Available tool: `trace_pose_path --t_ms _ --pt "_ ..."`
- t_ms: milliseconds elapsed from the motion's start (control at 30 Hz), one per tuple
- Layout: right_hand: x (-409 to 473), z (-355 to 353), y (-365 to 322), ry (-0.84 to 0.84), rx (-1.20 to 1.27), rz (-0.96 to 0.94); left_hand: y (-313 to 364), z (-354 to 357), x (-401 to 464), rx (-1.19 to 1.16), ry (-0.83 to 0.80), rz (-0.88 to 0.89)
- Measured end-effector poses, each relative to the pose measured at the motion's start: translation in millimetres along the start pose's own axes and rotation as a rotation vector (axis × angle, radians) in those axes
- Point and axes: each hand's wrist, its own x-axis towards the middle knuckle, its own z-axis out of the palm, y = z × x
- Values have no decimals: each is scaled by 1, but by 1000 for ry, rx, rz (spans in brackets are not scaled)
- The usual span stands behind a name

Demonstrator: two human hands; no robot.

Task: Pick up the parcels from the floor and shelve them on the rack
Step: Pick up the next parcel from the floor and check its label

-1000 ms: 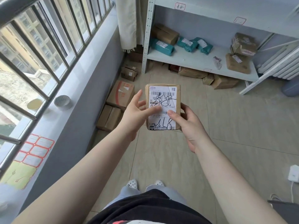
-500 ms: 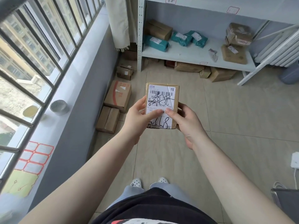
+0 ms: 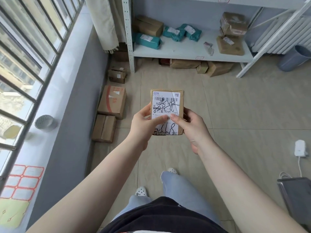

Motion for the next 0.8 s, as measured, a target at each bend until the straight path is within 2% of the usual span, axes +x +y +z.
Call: trace_pose_path --t_ms 467,800 --pt "127 -86 -30 15 7 29 19 91 128 -15 38 -77" --pt "227 -134 -75 -45 -5 68 58 149 215 -44 85 -77"
